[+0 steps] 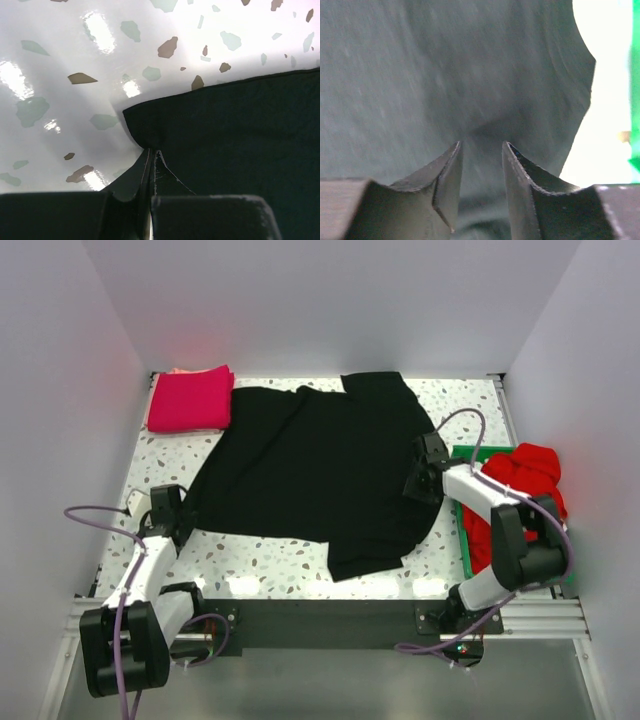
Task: Fold and stack the t-shirts
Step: Flatten the tshirt out, then fold the tshirt
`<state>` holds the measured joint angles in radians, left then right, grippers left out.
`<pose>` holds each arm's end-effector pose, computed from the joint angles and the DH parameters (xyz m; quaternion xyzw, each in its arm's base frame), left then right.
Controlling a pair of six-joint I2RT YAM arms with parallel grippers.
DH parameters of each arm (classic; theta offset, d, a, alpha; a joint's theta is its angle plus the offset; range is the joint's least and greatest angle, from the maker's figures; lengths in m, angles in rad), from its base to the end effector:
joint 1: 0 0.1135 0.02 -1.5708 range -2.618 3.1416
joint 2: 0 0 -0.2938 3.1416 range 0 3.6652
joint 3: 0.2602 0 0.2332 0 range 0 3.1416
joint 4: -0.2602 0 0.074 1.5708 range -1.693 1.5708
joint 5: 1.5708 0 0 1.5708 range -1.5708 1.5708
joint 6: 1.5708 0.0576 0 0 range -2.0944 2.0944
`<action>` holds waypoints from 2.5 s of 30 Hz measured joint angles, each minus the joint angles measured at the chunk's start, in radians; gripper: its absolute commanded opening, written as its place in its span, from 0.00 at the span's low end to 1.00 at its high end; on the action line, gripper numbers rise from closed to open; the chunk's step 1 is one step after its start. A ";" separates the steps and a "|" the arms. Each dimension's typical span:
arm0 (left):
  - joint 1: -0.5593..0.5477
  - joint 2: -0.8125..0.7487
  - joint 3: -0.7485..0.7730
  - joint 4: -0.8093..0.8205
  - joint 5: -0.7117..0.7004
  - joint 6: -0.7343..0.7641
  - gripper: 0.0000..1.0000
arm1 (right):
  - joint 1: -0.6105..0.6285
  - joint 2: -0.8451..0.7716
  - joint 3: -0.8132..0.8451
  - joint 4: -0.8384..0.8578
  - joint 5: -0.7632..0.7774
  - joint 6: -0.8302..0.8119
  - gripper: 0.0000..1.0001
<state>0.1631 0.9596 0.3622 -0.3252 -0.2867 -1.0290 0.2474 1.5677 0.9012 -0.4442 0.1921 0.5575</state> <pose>0.1449 0.0403 0.1739 -0.5643 0.7509 -0.0093 0.3429 0.2851 0.0607 0.1982 0.1713 0.9542 0.0030 0.2454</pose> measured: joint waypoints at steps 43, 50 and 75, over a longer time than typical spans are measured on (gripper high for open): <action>0.000 0.039 0.000 0.099 0.153 0.064 0.00 | 0.701 -0.598 -0.470 -0.145 0.210 0.523 0.00; 0.000 0.016 0.000 0.082 0.153 0.072 0.00 | 0.710 -0.988 -0.384 -0.350 0.209 0.535 0.00; -0.001 -0.264 0.142 -0.249 0.113 0.078 0.00 | 0.710 -1.097 0.116 -0.644 0.132 0.377 0.00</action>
<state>0.1623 0.6956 0.5037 -0.5747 -0.1741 -0.9512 0.9573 0.4706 1.0176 -1.0885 0.3244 0.9344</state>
